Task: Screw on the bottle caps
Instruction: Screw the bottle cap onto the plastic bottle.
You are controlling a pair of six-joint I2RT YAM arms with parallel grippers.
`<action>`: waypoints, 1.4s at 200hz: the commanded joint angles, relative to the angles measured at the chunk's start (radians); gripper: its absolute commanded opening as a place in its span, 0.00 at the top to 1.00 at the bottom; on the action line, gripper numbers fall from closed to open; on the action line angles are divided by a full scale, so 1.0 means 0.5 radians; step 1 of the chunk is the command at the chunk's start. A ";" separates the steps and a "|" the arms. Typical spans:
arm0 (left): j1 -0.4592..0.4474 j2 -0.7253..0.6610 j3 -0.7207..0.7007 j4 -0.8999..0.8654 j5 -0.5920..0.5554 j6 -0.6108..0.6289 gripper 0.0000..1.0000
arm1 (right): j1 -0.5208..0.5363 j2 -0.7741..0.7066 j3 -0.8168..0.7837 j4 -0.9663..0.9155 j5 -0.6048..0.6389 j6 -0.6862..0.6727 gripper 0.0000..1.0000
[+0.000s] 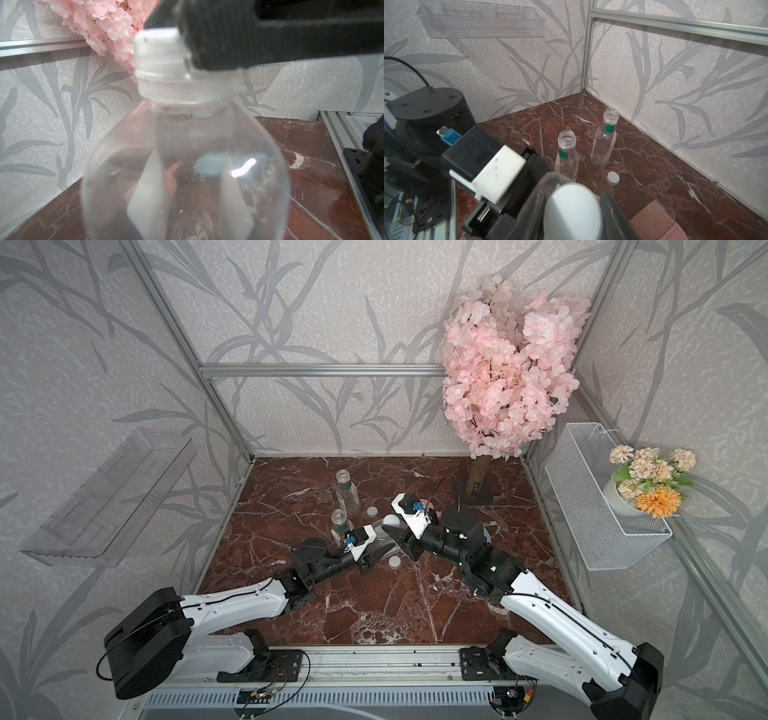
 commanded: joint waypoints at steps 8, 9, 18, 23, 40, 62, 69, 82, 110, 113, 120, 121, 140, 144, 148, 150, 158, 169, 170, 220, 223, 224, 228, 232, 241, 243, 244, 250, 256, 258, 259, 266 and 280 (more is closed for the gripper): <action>-0.008 -0.067 0.059 0.573 -0.299 -0.040 0.89 | 0.057 0.112 -0.156 -0.253 0.470 0.311 0.97; -0.009 -0.067 0.058 0.575 -0.302 -0.041 0.89 | 0.056 0.113 -0.157 -0.250 0.472 0.315 0.97; -0.011 -0.068 0.051 0.581 -0.324 -0.044 0.89 | 0.071 0.116 -0.170 -0.213 0.497 0.353 0.98; -0.011 -0.067 0.047 0.581 -0.337 -0.044 0.89 | 0.081 0.119 -0.174 -0.200 0.512 0.367 0.99; -0.011 -0.070 0.034 0.586 -0.376 -0.049 0.90 | 0.130 0.142 -0.169 -0.184 0.615 0.381 1.00; -0.014 -0.068 0.024 0.587 -0.415 -0.057 0.90 | 0.156 0.178 -0.166 -0.171 0.668 0.393 1.00; -0.014 -0.070 0.020 0.586 -0.429 -0.057 0.90 | 0.156 0.181 -0.171 -0.161 0.670 0.393 1.00; -0.014 -0.075 0.014 0.570 -0.442 -0.052 0.89 | 0.154 0.173 -0.171 -0.159 0.681 0.392 1.00; -0.014 -0.069 0.002 0.462 -0.463 -0.067 0.90 | 0.156 0.118 -0.111 -0.191 0.661 0.312 1.00; -0.014 -0.068 0.002 0.445 -0.464 -0.073 0.90 | 0.156 0.113 -0.098 -0.201 0.658 0.301 0.99; -0.015 -0.067 -0.003 0.402 -0.464 -0.082 0.90 | 0.151 0.095 -0.070 -0.228 0.644 0.274 0.96; -0.016 -0.066 -0.005 0.397 -0.465 -0.083 0.90 | 0.152 0.094 -0.065 -0.231 0.640 0.271 0.95; -0.011 -0.069 -0.037 0.317 -0.475 -0.124 0.89 | 0.111 0.046 0.036 -0.354 0.536 0.191 0.83; -0.011 -0.071 -0.048 0.306 -0.489 -0.143 0.89 | 0.092 0.036 0.062 -0.386 0.491 0.170 0.80; -0.011 -0.075 -0.058 0.300 -0.495 -0.157 0.89 | 0.068 0.024 0.089 -0.415 0.438 0.153 0.76; -0.010 -0.078 -0.064 0.296 -0.495 -0.164 0.89 | 0.054 0.018 0.102 -0.431 0.409 0.145 0.74; -0.006 -0.087 -0.085 0.280 -0.501 -0.180 0.89 | -0.002 -0.006 0.154 -0.494 0.280 0.111 0.68; 0.004 -0.109 -0.105 0.245 -0.495 -0.200 0.88 | -0.083 -0.050 0.211 -0.555 0.103 0.053 0.58; 0.006 -0.111 -0.105 0.242 -0.495 -0.202 0.89 | -0.092 -0.054 0.217 -0.560 0.086 0.048 0.56; 0.054 -0.155 -0.135 0.119 -0.375 -0.238 0.89 | -0.548 -0.165 0.373 -0.691 -0.957 -0.203 0.04; 0.055 -0.155 -0.138 0.122 -0.359 -0.240 0.89 | -0.568 -0.164 0.374 -0.688 -1.015 -0.214 0.02; 0.056 -0.154 -0.138 0.122 -0.352 -0.241 0.89 | -0.574 -0.163 0.374 -0.687 -1.031 -0.217 0.02; 0.059 -0.156 -0.142 0.122 -0.336 -0.242 0.89 | -0.601 -0.157 0.376 -0.688 -1.097 -0.234 0.00; 0.063 -0.155 -0.145 0.124 -0.311 -0.243 0.89 | -0.620 -0.150 0.381 -0.691 -1.152 -0.256 0.01; 0.065 -0.164 -0.148 0.125 -0.237 -0.239 0.89 | -0.647 -0.130 0.391 -0.715 -1.236 -0.326 0.01; 0.067 -0.165 -0.150 0.127 -0.217 -0.236 0.89 | -0.650 -0.126 0.393 -0.719 -1.245 -0.343 0.01; 0.068 -0.167 -0.151 0.126 -0.204 -0.235 0.89 | -0.652 -0.124 0.393 -0.722 -1.250 -0.352 0.01; 0.072 -0.174 -0.154 0.128 -0.133 -0.227 0.89 | -0.655 -0.110 0.396 -0.736 -1.265 -0.404 0.01; 0.072 -0.181 -0.156 0.128 -0.064 -0.216 0.89 | -0.658 -0.096 0.404 -0.754 -1.284 -0.474 0.01; 0.072 -0.183 -0.157 0.129 -0.043 -0.212 0.89 | -0.660 -0.091 0.406 -0.762 -1.294 -0.502 0.01; 0.072 -0.183 -0.157 0.130 -0.031 -0.209 0.89 | -0.660 -0.090 0.407 -0.763 -1.300 -0.514 0.01; 0.071 -0.194 -0.161 0.133 0.063 -0.194 0.89 | -0.663 -0.078 0.404 -0.766 -1.336 -0.588 0.01; 0.071 -0.214 -0.166 0.143 0.251 -0.163 0.89 | -0.663 -0.043 0.409 -0.743 -1.400 -0.708 0.01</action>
